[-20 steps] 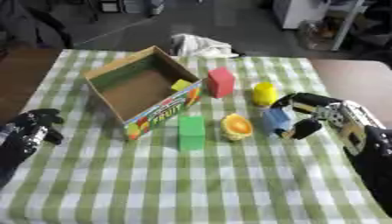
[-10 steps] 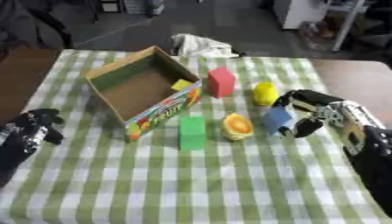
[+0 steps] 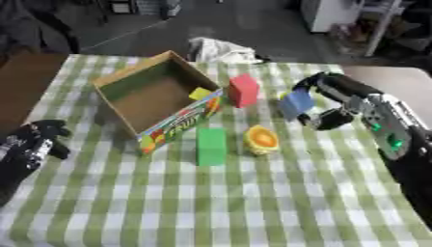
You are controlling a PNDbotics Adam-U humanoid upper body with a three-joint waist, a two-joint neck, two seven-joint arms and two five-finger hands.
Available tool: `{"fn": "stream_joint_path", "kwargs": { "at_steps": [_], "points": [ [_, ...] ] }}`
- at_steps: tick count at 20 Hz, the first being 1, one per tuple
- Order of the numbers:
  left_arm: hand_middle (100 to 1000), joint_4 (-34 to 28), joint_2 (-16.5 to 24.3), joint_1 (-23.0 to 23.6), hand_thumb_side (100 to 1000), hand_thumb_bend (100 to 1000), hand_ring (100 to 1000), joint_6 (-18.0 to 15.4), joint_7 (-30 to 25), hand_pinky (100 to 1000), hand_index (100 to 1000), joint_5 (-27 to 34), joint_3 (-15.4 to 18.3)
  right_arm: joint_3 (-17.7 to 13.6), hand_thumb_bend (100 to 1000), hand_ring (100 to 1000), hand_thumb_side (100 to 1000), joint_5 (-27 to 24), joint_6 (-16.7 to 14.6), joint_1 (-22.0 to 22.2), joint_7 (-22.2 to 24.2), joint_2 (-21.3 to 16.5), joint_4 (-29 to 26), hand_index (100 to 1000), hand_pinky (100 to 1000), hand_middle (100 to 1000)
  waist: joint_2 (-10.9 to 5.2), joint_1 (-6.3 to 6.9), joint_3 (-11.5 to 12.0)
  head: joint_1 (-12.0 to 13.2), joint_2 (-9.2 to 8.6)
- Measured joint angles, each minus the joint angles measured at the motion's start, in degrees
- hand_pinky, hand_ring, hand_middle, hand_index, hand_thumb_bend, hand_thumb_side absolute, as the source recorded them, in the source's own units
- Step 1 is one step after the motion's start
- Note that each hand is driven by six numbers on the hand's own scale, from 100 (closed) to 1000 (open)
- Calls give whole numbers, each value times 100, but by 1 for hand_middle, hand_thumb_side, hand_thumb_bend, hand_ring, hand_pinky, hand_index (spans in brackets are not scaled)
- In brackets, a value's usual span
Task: Pick up objects on the table and place them in the box.
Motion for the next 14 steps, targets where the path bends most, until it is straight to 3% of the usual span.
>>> {"fn": "stream_joint_path", "kwargs": {
  "at_steps": [5, 14],
  "points": [
    [649, 0, -32, -17, 568, 110, 549, -11, -78, 577, 784, 24, -76, 35, 176, 852, 100, -138, 126, -605, 196, 234, 41, 631, 747, 604, 79, 28, 225, -193, 0],
    [650, -1, -54, -247, 570, 110, 549, -64, -317, 578, 785, 90, -277, -55, 154, 868, 100, 307, 52, -1237, 151, 1033, 886, 686, 750, 660, 334, 39, 715, -682, 0]
  ]
}}
